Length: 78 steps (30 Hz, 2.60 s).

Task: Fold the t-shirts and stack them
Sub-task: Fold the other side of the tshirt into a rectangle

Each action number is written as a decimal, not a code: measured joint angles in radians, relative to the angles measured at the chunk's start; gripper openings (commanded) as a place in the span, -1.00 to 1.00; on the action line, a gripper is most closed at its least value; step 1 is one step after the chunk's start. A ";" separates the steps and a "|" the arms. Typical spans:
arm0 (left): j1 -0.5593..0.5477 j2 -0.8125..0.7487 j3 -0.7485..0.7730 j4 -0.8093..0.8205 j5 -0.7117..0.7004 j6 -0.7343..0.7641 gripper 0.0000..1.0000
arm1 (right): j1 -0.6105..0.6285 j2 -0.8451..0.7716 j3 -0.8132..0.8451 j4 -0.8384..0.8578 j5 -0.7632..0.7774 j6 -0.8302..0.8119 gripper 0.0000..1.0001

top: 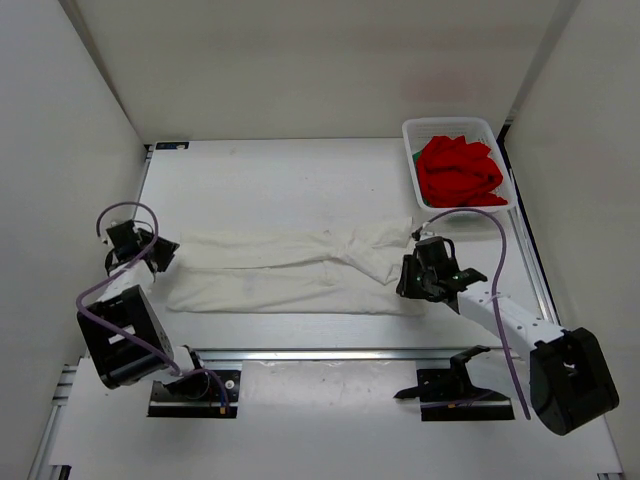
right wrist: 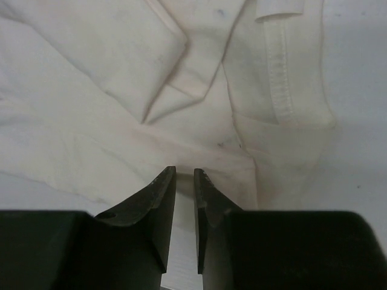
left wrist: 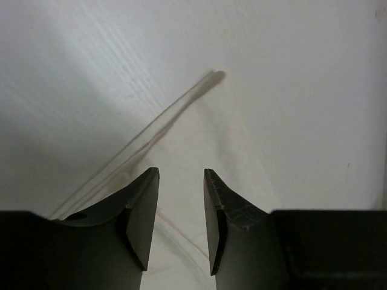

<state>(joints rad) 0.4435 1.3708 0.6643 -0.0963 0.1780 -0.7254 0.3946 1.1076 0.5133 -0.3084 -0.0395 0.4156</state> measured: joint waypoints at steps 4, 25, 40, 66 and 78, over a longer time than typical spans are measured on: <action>0.025 -0.068 -0.045 -0.014 -0.029 -0.055 -0.18 | 0.018 -0.004 0.006 0.002 -0.007 0.004 -0.84; -0.852 -0.109 -0.086 0.189 -0.138 -0.049 -0.44 | 0.140 0.668 0.536 0.227 -0.002 -0.132 -0.29; -0.997 -0.107 -0.170 0.240 -0.125 -0.039 -0.45 | 0.180 0.743 0.598 0.212 0.161 -0.161 -0.37; -0.927 -0.127 -0.201 0.277 -0.068 -0.034 -0.45 | 0.188 0.773 0.650 0.126 0.192 -0.129 -1.00; -0.873 -0.149 -0.201 0.299 -0.027 -0.035 -0.44 | 0.315 0.540 0.583 -0.047 0.250 -0.003 -1.00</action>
<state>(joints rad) -0.4294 1.2221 0.4637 0.2031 0.1509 -0.7601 0.7101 1.6478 1.0966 -0.3557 0.2104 0.4129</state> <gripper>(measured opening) 0.277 0.010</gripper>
